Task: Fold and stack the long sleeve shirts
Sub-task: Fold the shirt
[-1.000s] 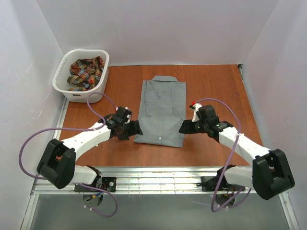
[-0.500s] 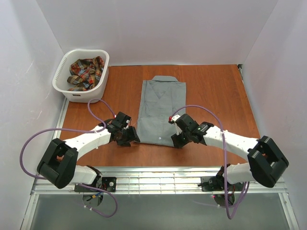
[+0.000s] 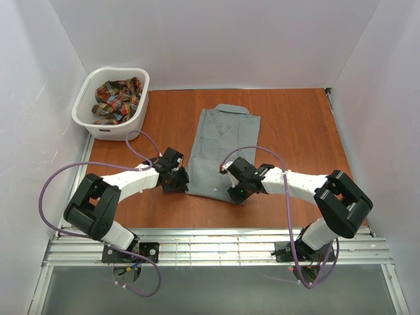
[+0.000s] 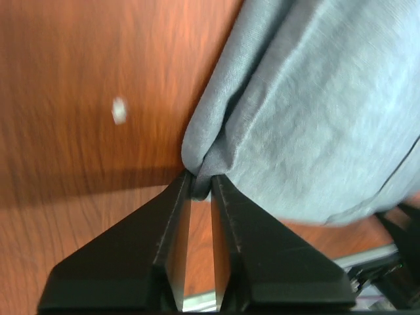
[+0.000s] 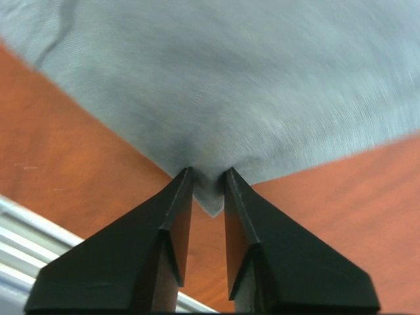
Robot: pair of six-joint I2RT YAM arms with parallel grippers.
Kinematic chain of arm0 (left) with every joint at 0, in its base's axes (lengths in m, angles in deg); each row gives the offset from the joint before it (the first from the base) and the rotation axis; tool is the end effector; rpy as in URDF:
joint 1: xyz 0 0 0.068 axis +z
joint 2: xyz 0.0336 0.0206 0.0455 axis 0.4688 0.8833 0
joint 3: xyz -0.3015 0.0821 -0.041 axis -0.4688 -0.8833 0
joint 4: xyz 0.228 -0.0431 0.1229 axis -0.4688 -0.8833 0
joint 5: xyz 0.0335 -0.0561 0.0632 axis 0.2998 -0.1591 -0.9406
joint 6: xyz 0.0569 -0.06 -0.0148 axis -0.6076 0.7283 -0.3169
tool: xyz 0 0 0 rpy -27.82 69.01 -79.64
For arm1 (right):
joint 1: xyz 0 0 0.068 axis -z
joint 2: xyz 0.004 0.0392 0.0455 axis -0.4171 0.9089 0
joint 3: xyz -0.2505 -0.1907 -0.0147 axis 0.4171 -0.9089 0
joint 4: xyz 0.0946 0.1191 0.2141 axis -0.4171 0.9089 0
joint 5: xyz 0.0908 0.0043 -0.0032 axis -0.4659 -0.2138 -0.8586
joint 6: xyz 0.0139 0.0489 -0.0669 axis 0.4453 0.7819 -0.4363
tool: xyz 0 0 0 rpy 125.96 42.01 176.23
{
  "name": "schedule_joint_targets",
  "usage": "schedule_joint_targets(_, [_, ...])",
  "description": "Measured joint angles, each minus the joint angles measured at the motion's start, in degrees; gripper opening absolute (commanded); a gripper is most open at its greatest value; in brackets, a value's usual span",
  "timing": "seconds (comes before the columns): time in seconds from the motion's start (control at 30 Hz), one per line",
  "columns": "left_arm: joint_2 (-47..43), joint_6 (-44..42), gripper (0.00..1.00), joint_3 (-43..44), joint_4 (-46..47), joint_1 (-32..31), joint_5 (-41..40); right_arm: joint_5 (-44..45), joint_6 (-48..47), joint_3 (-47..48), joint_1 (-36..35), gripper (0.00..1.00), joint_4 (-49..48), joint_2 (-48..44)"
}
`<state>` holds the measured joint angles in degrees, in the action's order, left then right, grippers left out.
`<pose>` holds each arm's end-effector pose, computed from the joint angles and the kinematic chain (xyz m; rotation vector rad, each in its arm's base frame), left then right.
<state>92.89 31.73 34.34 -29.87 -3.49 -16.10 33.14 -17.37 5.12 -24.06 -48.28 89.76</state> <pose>0.2260 -0.1454 0.1579 -0.4223 2.8470 -0.4465 0.1909 0.2144 0.1695 -0.9750 2.5916 0.2300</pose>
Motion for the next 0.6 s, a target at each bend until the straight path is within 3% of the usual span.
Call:
schedule_joint_targets(0.17, [6.7,-4.2,0.14,7.2,-1.0,5.4,-1.4,-4.4,4.1,5.5,-6.7,0.20,0.4,5.4])
schedule_joint_targets(0.33, [19.0,-11.0,0.21,22.6,-3.4,10.8,-5.2,-8.7,9.7,16.9,-15.0,0.29,-0.4,15.2])
schedule_joint_targets(0.37, [21.6,-12.3,0.25,26.1,-3.6,11.5,-5.9,-9.2,10.3,18.7,-15.7,0.39,-0.6,16.7])
schedule_joint_targets(0.47, [26.5,-15.8,0.38,34.4,-3.7,13.1,-7.9,-9.5,12.1,24.2,-16.9,0.51,-1.2,19.8])
schedule_joint_targets(0.6, [24.4,-18.2,0.67,36.0,-3.7,14.4,-9.7,-6.8,11.5,27.9,-16.6,0.58,-1.2,18.9])
